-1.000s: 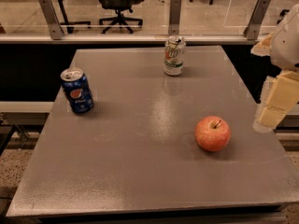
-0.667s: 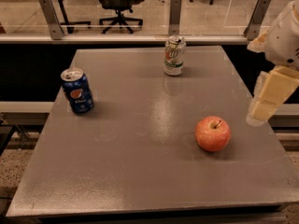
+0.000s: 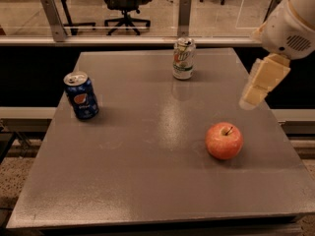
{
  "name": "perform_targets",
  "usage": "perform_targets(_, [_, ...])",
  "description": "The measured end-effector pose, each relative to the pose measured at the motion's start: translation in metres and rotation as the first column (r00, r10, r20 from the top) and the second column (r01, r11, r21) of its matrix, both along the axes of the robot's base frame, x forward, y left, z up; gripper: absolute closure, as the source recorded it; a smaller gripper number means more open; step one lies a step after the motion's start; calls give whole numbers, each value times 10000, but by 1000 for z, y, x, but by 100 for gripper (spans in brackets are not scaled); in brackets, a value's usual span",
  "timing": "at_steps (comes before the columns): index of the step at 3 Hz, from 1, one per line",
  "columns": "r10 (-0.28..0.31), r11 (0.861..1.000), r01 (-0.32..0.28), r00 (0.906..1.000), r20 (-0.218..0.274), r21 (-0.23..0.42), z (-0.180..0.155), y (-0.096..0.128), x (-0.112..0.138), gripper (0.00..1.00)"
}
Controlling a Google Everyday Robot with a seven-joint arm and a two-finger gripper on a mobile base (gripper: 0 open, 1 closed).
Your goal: Move 7up can near apple
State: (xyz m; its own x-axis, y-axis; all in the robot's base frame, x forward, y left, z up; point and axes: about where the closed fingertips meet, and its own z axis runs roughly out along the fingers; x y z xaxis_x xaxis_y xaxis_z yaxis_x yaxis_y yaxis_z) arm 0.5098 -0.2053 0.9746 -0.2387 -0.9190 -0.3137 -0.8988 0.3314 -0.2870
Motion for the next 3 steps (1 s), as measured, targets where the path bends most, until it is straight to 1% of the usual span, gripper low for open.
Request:
perform_targets(1, [-628, 9932, 612, 9979, 133, 994, -10, 6, 34, 0])
perform_targets(2, [-1229, 9787, 1143, 9916, 407, 1706, -17, 14, 62, 0])
perform_targets(3, [-1713, 9623, 1584, 9844, 401, 2211, -26, 27, 93, 0])
